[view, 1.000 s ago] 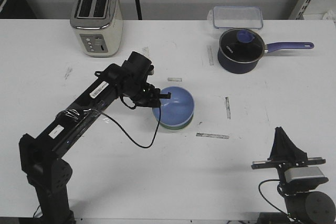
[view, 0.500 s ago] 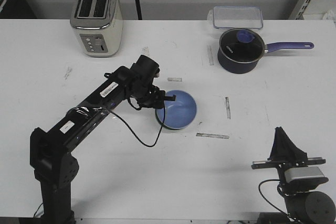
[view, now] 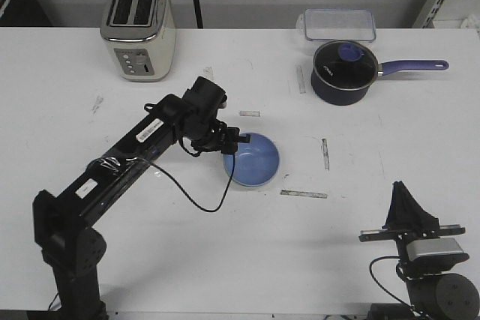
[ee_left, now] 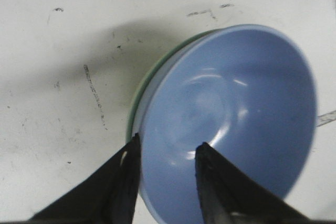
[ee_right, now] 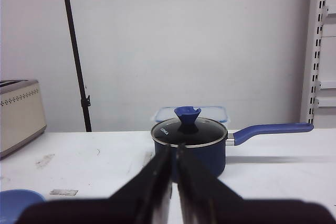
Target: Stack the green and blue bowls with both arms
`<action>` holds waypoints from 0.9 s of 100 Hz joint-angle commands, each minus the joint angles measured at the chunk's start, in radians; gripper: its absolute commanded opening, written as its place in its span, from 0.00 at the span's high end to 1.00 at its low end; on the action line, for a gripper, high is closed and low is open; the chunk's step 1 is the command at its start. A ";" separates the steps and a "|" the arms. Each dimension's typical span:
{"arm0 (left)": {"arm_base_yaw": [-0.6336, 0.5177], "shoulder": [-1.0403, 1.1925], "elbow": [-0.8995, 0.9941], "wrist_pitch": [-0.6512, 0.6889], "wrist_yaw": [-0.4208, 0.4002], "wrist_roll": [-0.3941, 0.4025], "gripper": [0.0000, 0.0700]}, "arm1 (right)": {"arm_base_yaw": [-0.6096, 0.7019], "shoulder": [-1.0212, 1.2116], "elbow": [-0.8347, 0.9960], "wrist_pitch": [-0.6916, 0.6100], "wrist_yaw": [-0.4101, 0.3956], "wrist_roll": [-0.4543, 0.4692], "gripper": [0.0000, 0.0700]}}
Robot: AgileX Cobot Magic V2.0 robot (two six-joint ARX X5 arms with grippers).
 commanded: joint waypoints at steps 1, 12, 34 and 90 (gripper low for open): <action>-0.006 -0.033 0.029 0.001 0.002 -0.002 0.70 | 0.001 -0.002 -0.003 0.008 0.000 0.010 0.99; 0.007 -0.082 0.026 0.011 0.001 0.010 0.71 | 0.001 -0.002 -0.003 0.008 0.000 0.010 0.99; 0.038 -0.244 -0.090 0.198 -0.072 0.065 0.71 | 0.001 -0.002 -0.003 0.008 0.000 0.010 0.99; 0.300 -0.780 -0.779 0.830 -0.119 0.247 1.00 | 0.001 -0.002 -0.003 0.008 0.000 0.010 0.99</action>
